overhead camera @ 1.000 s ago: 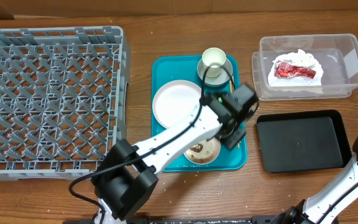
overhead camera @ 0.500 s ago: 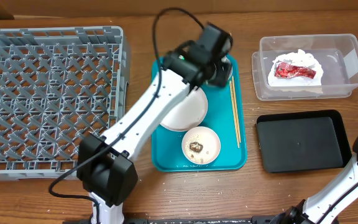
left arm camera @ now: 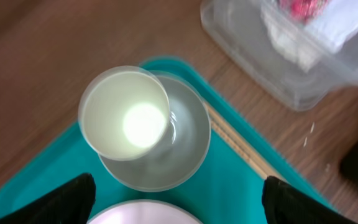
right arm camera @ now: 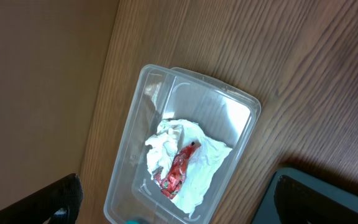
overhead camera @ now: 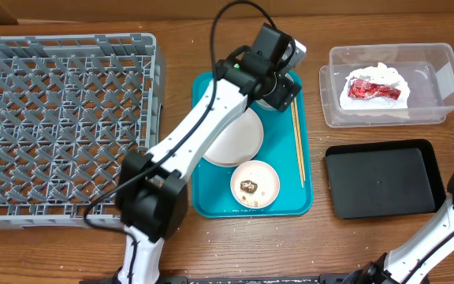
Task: Sort waste into correct bins and load items into the dishwasher
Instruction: 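Carry the cup to the dish rack and set it down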
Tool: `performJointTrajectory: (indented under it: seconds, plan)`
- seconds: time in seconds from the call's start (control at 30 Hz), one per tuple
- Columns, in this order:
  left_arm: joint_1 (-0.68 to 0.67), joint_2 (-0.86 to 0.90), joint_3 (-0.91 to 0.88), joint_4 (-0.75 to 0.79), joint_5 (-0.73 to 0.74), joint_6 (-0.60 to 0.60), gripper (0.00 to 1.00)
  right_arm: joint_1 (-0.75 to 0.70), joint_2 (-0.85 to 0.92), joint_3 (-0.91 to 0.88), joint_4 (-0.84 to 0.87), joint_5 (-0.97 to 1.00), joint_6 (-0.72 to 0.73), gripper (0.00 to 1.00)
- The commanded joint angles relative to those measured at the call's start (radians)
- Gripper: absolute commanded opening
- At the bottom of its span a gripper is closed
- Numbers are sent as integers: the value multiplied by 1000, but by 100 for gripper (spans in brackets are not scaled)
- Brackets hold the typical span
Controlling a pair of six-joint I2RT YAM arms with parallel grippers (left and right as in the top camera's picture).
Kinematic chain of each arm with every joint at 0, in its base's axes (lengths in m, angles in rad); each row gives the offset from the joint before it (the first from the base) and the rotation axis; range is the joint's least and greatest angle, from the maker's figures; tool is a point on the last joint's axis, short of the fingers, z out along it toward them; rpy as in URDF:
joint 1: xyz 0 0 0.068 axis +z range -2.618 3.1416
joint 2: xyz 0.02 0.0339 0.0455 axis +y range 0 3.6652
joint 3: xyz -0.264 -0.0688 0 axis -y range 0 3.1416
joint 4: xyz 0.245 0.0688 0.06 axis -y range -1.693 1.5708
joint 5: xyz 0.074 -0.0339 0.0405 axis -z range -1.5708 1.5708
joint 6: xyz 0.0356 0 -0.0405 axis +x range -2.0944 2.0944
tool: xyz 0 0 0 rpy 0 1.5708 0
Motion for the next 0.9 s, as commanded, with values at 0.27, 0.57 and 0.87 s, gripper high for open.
performJointTrajectory:
  seconds: [0.27,0.57,0.87]
  plan:
    - [-11,167,185,30,50,132,80,-3,-14,18,2,0,-4,100]
    - [-10,267,185,76,50,115,62,-3,-14,18,2,0,-4,100]
    - [-8,277,185,76,23,81,29,-3,-14,18,2,0,-4,100]
